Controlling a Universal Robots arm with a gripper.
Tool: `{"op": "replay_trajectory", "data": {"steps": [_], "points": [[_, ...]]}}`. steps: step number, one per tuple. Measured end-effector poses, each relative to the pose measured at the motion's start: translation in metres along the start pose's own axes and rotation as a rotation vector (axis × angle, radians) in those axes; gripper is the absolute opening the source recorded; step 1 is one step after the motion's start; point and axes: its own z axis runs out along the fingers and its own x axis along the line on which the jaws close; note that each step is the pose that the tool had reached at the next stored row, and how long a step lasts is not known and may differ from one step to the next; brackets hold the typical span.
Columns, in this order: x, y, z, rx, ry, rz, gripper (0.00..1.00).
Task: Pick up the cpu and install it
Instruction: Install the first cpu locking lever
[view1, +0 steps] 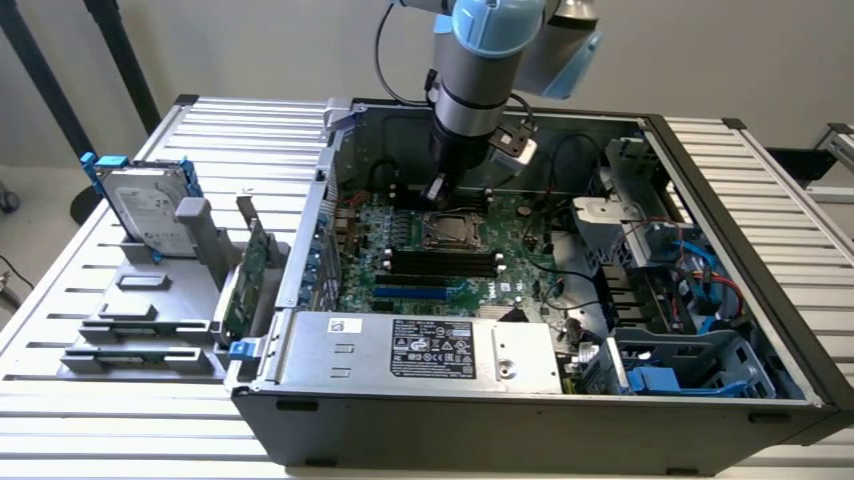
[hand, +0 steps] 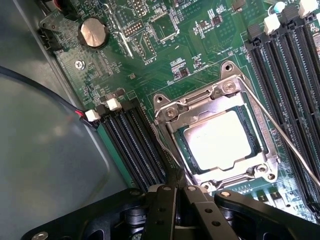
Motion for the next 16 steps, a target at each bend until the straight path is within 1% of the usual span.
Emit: {"op": "replay_trajectory", "data": {"steps": [5, 16], "points": [[0.0006, 0.0012, 0.0001, 0.0, -0.0002, 0.0, 0.11], [0.0034, 0.0065, -0.0002, 0.0001, -0.0001, -0.001, 0.11]]}}
